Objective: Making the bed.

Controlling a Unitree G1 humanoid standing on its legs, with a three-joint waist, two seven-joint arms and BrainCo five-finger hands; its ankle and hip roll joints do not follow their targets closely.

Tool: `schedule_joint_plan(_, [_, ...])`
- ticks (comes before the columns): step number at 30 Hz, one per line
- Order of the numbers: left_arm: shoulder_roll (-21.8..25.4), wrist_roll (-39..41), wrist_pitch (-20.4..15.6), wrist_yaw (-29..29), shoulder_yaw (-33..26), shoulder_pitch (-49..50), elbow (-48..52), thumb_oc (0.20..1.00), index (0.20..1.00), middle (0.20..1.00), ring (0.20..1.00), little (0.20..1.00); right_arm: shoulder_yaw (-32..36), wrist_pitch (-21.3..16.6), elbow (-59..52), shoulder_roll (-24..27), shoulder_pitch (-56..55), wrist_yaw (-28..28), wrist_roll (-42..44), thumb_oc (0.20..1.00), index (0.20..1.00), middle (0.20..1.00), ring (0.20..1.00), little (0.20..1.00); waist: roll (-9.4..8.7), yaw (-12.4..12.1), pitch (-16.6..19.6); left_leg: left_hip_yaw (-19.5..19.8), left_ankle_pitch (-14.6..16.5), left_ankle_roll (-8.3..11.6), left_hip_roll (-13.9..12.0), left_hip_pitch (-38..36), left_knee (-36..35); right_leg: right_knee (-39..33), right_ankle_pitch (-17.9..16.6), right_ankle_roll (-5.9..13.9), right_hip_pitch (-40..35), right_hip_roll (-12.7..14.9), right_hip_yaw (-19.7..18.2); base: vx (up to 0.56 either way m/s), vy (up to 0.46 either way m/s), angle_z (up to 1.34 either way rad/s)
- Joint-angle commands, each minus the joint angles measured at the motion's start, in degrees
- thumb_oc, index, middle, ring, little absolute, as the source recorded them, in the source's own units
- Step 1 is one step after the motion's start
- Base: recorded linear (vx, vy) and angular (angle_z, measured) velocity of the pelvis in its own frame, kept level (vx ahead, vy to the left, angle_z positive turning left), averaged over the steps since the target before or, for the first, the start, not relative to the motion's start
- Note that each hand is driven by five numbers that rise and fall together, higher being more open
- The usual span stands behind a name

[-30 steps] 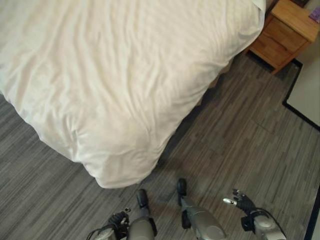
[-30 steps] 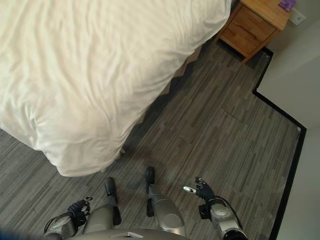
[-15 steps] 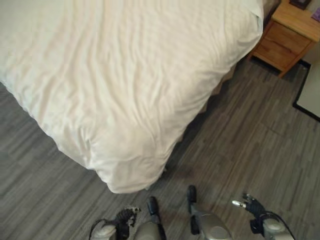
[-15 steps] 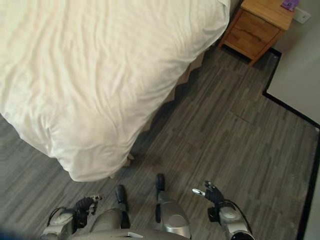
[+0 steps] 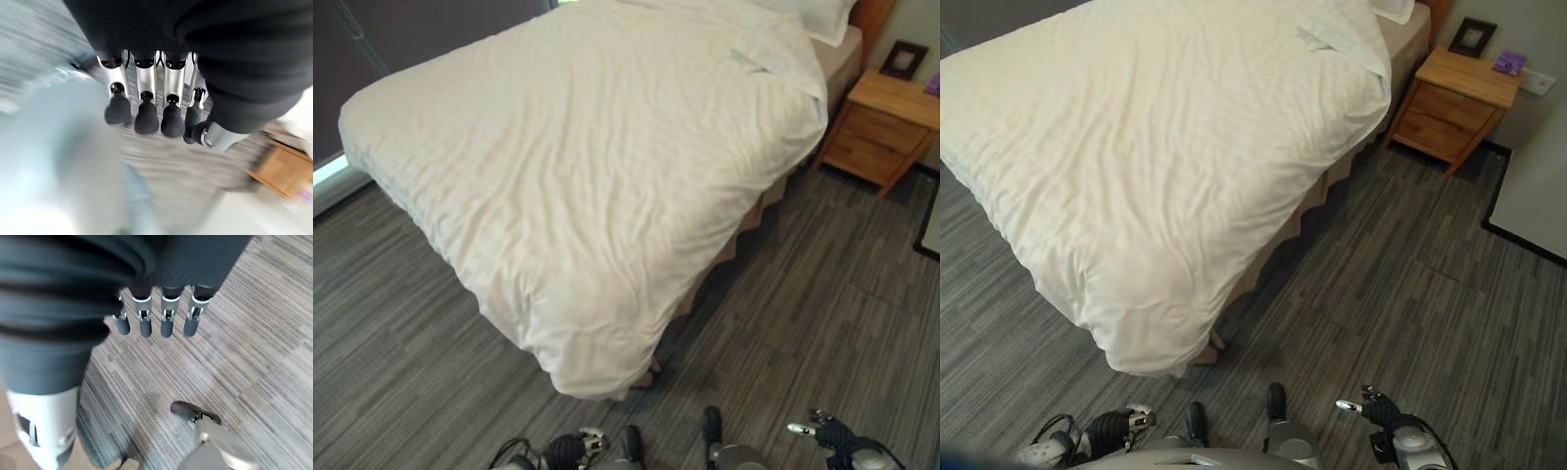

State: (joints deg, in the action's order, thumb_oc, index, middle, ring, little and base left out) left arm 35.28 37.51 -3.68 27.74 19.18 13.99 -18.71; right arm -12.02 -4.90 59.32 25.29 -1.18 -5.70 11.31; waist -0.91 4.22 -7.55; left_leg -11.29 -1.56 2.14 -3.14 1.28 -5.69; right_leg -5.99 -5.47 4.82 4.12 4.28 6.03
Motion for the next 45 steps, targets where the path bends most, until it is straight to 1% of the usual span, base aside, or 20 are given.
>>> schedule_joint_plan(1, [-1.12,7.51,-2.95,-2.47,-2.78,-5.09,3.93,1.000,1.000,1.000,1.000,1.000,0.04,-0.79,0.39,-0.40,4.13,1.72,0.95,1.000,1.000,1.000,1.000,1.000,0.00,-0.21,-0.54,3.36,-0.48,1.65,0.47,-0.81,0.69,1.02,-2.14,4.52,-1.14,3.28,-0.04,0.01,-0.021,0.04])
schedule_joint_plan(7, [-6.89,9.63,-3.82,-4.17,-2.86,-9.32,5.97,1.000,1.000,1.000,1.000,1.000,1.02,-0.81,-1.56,-2.63,3.48,1.99,1.34,1.000,1.000,1.000,1.000,1.000,0.33,0.80,1.94,2.80,0.56,1.37,0.61,-3.64,0.69,1.46,-1.03,4.37,-3.64,3.42,-0.46,0.01,-0.013,-0.01])
schedule_joint_plan(12, [-16.69,4.01,-6.89,-15.63,-6.21,-9.40,-0.55,1.000,1.000,1.000,1.000,1.000,3.61,-0.80,-0.52,-4.25,2.54,4.79,2.16,1.000,1.000,1.000,1.000,1.000,0.41,1.45,3.22,2.29,1.10,0.75,0.71,-5.38,0.69,2.15,-0.38,4.06,-4.85,3.49,-0.98,0.01,-0.007,-0.07])
schedule_joint_plan(17, [-19.90,-3.36,-7.90,-22.32,-4.60,-10.16,-1.31,1.000,1.000,1.000,1.000,1.000,6.72,-1.98,-7.00,-4.79,-0.58,9.46,4.61,1.000,1.000,1.000,1.000,1.000,0.08,3.78,3.26,-0.09,1.62,0.31,0.71,-6.04,0.69,3.03,-1.06,4.66,-3.67,3.67,-3.39,-0.02,0.035,-0.13])
schedule_joint_plan(20, [-20.05,-2.37,-8.44,-24.56,-3.84,-10.92,-0.29,1.000,1.000,1.000,1.000,1.000,8.04,-4.25,-19.94,-5.60,-2.24,11.90,9.43,1.000,1.000,1.000,1.000,1.000,-0.35,6.46,0.90,-5.69,1.20,0.26,-0.33,-4.25,0.69,4.38,-5.64,6.50,2.98,2.86,-8.61,-0.22,-0.026,-0.55])
schedule_joint_plan(21, [-18.94,-3.94,-8.55,-25.06,-2.38,-13.03,-1.53,1.000,1.000,1.000,1.000,1.000,8.78,-5.71,-27.25,-6.58,-5.54,11.98,11.98,1.000,1.000,1.000,1.000,1.000,-0.25,8.96,0.30,-7.01,0.67,0.64,-1.46,-2.95,0.69,4.52,-7.27,7.67,5.32,2.35,-14.33,-0.25,-0.128,-1.16])
schedule_joint_plan(23, [-18.06,-4.72,-8.60,-24.87,-1.84,-13.80,-1.67,1.000,1.000,1.000,1.000,1.000,8.51,-5.80,-30.77,-6.55,-7.22,11.31,11.23,1.000,1.000,1.000,1.000,1.000,-0.02,9.23,0.39,-7.60,0.38,0.77,-2.21,-2.35,0.69,5.53,-6.43,7.52,6.77,3.13,-13.65,-0.15,-0.099,-1.39])
schedule_joint_plan(24, [-17.06,-5.83,-8.17,-24.48,-1.66,-14.67,-1.57,1.000,1.000,1.000,1.000,1.000,8.61,-6.10,-33.65,-6.45,-7.99,11.57,10.22,1.000,1.000,1.000,1.000,1.000,0.55,8.39,-0.27,-9.21,-0.45,0.91,-3.55,-2.07,0.69,8.25,-4.10,6.99,6.94,5.04,-8.83,-0.26,-0.136,-1.35])
schedule_joint_plan(25, [-16.47,-5.92,-8.35,-24.28,-2.52,-15.40,-1.47,1.000,1.000,1.000,1.000,1.000,8.01,-6.37,-37.12,-5.94,-8.29,11.73,8.40,1.000,1.000,1.000,1.000,1.000,1.30,6.47,-1.01,-12.41,-1.30,0.94,-5.17,-1.64,0.69,12.30,-0.02,5.30,4.50,8.89,-0.25,-0.27,-0.195,-1.38])
schedule_joint_plan(27, [-16.33,-4.96,-8.66,-23.99,-3.11,-15.53,-1.30,1.000,1.000,1.000,1.000,1.000,7.60,-6.31,-38.23,-5.85,-8.37,11.42,7.56,1.000,1.000,1.000,1.000,1.000,1.15,5.63,-0.94,-13.37,-0.89,1.54,-5.49,-2.16,0.69,14.76,1.24,5.84,2.81,10.93,2.23,-0.17,-0.223,-1.29])
schedule_joint_plan(28, [-16.31,-3.49,-9.38,-24.43,-5.19,-14.70,0.38,1.000,1.000,1.000,1.000,1.000,6.96,-6.42,-40.93,-6.13,-7.71,11.48,6.82,1.000,1.000,1.000,1.000,1.000,0.22,3.48,-0.28,-16.76,-2.66,2.43,-6.98,-1.71,0.69,15.60,0.25,6.87,0.22,13.54,6.95,-0.16,-0.244,-1.41])
schedule_joint_plan(32, [-17.52,-1.38,-10.34,-25.43,-8.87,-13.70,0.50,1.000,1.000,1.000,1.000,1.000,6.43,-7.58,-41.54,-6.78,-6.69,11.16,9.27,1.000,1.000,1.000,1.000,1.000,-0.77,1.97,0.25,-18.45,-7.64,6.02,-11.46,-0.08,0.69,7.02,3.28,6.35,-2.97,9.45,8.64,-0.15,-0.491,-0.96])
schedule_joint_plan(33, [-18.60,-0.63,-10.69,-26.44,-10.64,-13.26,0.14,1.000,1.000,1.000,1.000,1.000,6.16,-7.54,-42.94,-5.58,-6.48,10.39,9.83,1.000,1.000,1.000,1.000,1.000,-0.77,2.09,-0.20,-17.78,-9.84,7.75,-14.19,0.05,1.64,5.76,4.48,5.21,-4.44,7.02,9.16,-0.05,-0.585,-0.42])
schedule_joint_plan(34, [-18.64,-0.65,-10.68,-26.46,-10.68,-13.24,0.16,1.000,1.000,1.000,1.000,1.000,6.13,-7.53,-42.95,-5.53,-6.46,10.38,9.85,1.000,1.000,1.000,1.000,1.000,-0.70,2.18,-0.34,-17.70,-9.92,7.85,-14.31,-0.06,1.62,5.67,4.48,5.13,-4.64,6.89,9.25,-0.12,-0.585,-0.17])
schedule_joint_plan(35, [-20.49,0.70,-11.88,-27.63,-11.92,-12.93,1.21,1.000,1.000,1.000,1.000,1.000,5.74,-7.82,-44.47,-2.85,-4.76,9.86,9.79,1.000,1.000,1.000,1.000,1.000,-1.78,-0.12,-2.40,-6.14,-8.06,6.42,-12.98,2.05,9.84,5.04,4.32,3.47,-5.15,5.57,7.72,-0.15,-0.373,-0.04])
schedule_joint_plan(37, [-21.34,1.31,-12.19,-27.33,-13.24,-11.50,2.99,1.000,1.000,1.000,1.000,1.000,5.45,-7.91,-42.97,-2.03,-2.24,10.19,9.67,1.000,1.000,1.000,1.000,1.000,-3.01,-2.77,-2.85,8.38,-3.18,4.92,-6.46,3.28,13.86,3.91,3.81,3.12,-5.24,5.18,3.73,-0.08,-0.421,-0.70])
schedule_joint_plan(40, [-22.06,3.16,-12.05,-26.04,-15.79,-8.97,3.48,1.000,1.000,1.000,1.000,1.000,9.33,-8.43,-42.18,-3.58,-3.73,8.99,14.52,1.000,1.000,1.000,1.000,1.000,-3.55,-3.11,-1.45,9.09,0.06,2.95,-3.10,2.56,13.54,3.10,4.06,2.25,-6.65,4.22,1.37,0.06,-0.216,-1.03])
schedule_joint_plan(42, [-22.27,3.49,-11.81,-25.84,-15.87,-8.49,3.34,1.000,1.000,1.000,1.000,1.000,10.06,-8.49,-42.12,-3.83,-4.18,9.10,14.80,1.000,1.000,1.000,1.000,1.000,-3.37,-3.27,-1.07,9.48,0.27,2.46,-1.81,2.18,12.16,3.19,4.42,2.02,-6.97,4.00,1.41,0.07,-0.049,-0.12])
schedule_joint_plan(43, [-22.52,2.22,-11.13,-26.16,-16.23,-7.57,2.20,1.000,1.000,1.000,1.000,1.000,11.41,-8.62,-42.50,-4.86,-4.67,10.22,14.68,1.000,1.000,1.000,1.000,1.000,-2.42,-3.33,-0.20,10.24,-0.11,0.72,1.78,1.80,7.96,3.44,4.90,1.42,-7.09,2.71,1.74,0.06,-0.025,0.19])
schedule_joint_plan(45, [-22.68,1.87,-11.20,-26.35,-16.30,-7.41,1.85,1.000,1.000,1.000,1.000,1.000,11.60,-8.74,-42.54,-5.07,-4.64,10.27,14.33,1.000,1.000,1.000,1.000,1.000,-2.04,-3.29,0.01,10.29,-0.73,0.32,2.86,1.72,6.46,3.38,4.87,1.26,-7.18,2.05,1.70,0.06,-0.008,0.36])
